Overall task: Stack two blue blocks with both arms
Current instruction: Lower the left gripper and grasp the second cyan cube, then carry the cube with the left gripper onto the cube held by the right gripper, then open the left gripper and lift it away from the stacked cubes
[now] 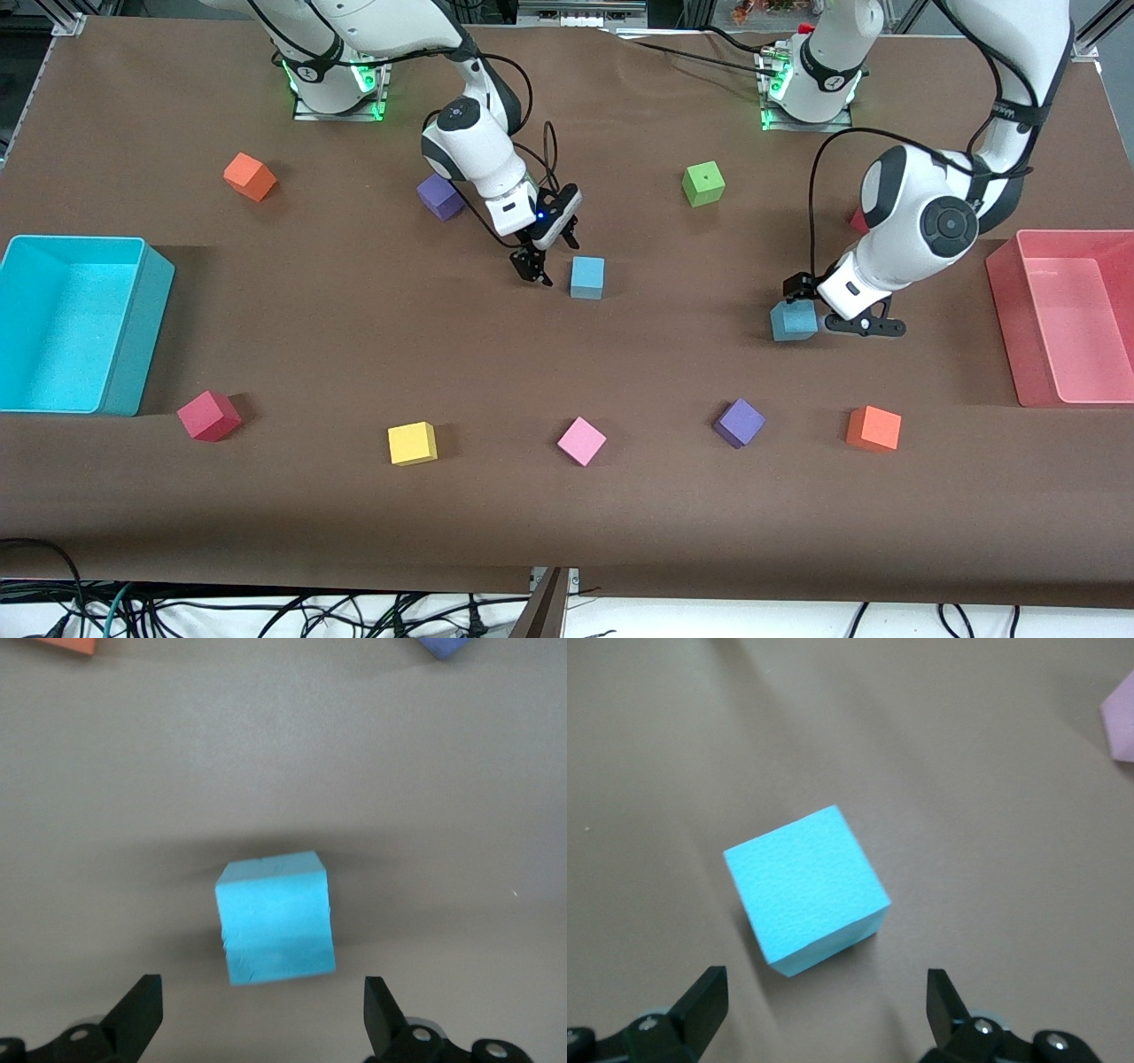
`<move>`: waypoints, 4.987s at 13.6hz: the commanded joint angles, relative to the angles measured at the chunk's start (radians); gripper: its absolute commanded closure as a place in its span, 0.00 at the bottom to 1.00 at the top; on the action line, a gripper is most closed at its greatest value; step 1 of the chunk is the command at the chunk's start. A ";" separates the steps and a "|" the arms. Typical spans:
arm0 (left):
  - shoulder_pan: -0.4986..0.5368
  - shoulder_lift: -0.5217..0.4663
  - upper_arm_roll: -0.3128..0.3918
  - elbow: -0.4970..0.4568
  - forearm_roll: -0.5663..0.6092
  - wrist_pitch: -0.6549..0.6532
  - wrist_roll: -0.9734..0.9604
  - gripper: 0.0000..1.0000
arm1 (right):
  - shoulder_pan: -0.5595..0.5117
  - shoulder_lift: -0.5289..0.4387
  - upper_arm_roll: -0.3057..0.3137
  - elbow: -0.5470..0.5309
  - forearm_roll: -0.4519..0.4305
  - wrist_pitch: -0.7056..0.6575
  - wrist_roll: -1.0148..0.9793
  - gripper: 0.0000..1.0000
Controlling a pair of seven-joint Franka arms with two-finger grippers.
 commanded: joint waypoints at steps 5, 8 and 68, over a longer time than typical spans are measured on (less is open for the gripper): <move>0.003 0.091 -0.005 0.010 -0.013 0.130 -0.009 0.00 | -0.007 -0.011 0.026 -0.047 0.001 0.073 -0.075 0.01; 0.004 0.123 -0.003 0.005 -0.013 0.163 -0.009 0.00 | -0.007 0.000 0.028 -0.045 0.001 0.089 -0.094 0.01; -0.304 0.289 -0.316 0.410 -0.016 0.000 -0.626 0.00 | -0.016 0.150 0.028 0.010 -0.053 0.229 -0.118 0.01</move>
